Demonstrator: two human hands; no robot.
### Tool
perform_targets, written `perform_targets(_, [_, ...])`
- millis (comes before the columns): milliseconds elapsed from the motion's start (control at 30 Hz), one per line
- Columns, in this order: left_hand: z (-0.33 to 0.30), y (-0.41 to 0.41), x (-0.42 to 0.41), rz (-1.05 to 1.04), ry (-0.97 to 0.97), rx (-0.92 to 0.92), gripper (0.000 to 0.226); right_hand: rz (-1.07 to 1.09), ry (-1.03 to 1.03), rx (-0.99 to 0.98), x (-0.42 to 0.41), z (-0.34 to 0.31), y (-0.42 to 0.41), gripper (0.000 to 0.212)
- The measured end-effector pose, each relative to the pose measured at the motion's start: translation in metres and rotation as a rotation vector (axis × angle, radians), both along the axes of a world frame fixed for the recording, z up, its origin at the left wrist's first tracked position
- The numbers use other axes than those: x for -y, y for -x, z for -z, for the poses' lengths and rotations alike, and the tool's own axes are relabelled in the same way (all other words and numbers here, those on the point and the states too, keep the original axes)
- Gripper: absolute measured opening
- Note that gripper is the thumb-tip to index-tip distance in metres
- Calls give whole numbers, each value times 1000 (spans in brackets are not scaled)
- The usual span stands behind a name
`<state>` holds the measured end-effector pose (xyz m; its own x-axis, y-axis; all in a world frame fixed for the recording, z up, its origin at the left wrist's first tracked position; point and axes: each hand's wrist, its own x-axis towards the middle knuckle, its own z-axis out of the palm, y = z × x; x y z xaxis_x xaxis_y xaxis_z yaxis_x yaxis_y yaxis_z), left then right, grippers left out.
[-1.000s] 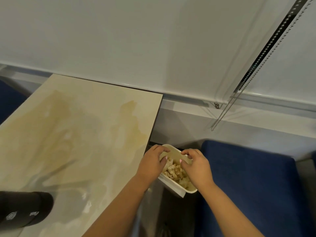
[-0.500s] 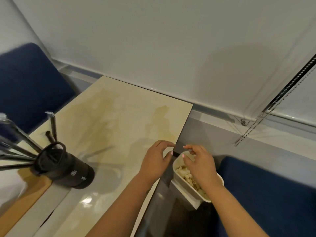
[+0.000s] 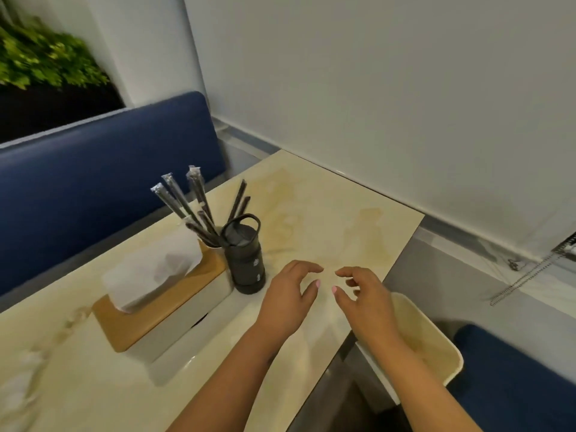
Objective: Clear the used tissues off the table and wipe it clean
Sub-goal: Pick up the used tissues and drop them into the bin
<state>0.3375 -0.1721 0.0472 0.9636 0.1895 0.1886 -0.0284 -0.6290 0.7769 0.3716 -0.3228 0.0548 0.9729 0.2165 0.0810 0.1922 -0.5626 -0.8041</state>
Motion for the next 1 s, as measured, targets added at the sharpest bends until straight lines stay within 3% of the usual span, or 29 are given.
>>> perform_targets(533, [-12, 212, -128, -414, -8, 56, 19, -408, -98, 37, -153, -13, 154, 28])
perform_targets(1000, [13, 285, -179, -697, 12, -43, 22, -724, -59, -12, -230, -1, 190, 25])
